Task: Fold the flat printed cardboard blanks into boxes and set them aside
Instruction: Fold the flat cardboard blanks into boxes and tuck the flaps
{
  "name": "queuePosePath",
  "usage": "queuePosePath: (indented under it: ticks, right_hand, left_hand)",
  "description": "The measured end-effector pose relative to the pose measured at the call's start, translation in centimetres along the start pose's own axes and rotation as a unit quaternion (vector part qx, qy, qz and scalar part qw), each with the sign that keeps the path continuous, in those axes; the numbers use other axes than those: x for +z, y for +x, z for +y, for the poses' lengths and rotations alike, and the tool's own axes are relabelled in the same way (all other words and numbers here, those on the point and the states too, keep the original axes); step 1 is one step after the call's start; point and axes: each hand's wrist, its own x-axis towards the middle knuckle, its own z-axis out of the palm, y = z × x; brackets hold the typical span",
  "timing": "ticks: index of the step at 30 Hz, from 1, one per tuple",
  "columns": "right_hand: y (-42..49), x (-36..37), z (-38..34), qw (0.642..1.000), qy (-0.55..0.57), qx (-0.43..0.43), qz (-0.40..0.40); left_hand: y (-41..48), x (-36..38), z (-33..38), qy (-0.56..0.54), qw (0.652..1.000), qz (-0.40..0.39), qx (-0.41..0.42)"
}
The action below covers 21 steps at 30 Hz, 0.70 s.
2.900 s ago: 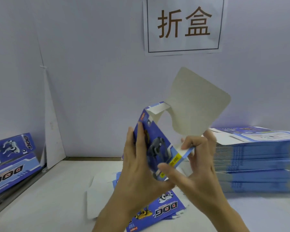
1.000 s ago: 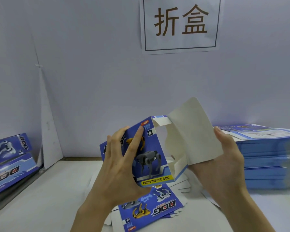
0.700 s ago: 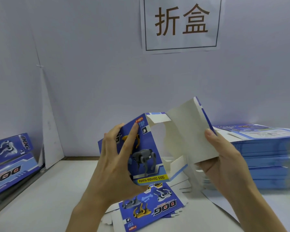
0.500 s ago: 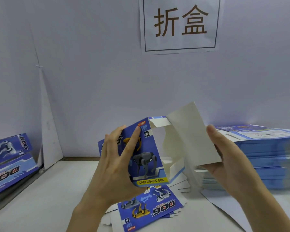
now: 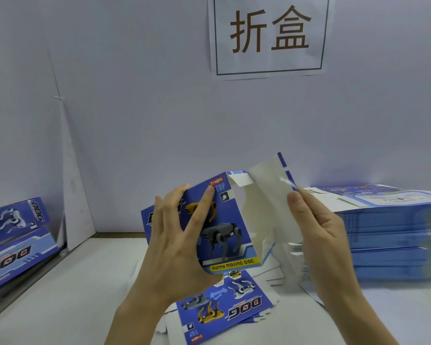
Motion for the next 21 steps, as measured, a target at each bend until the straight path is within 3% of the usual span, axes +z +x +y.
queuePosePath:
  ticks: [7, 16, 21]
  right_hand:
    - [-1.2, 1.7, 1.4, 0.992, -0.029, 0.006, -0.122]
    - [-1.7, 2.0, 1.8, 0.987, -0.098, 0.001, -0.126]
    - [-2.0, 2.3, 1.9, 0.973, -0.13, 0.012, -0.188]
  left_hand:
    - [0.0, 0.0, 0.4, 0.028, 1.0, 0.002, 0.002]
    - [-0.1, 0.6, 1.1, 0.031, 0.999, 0.023, 0.006]
    - [0.0, 0.2, 1.3, 0.017, 0.999, 0.029, -0.005]
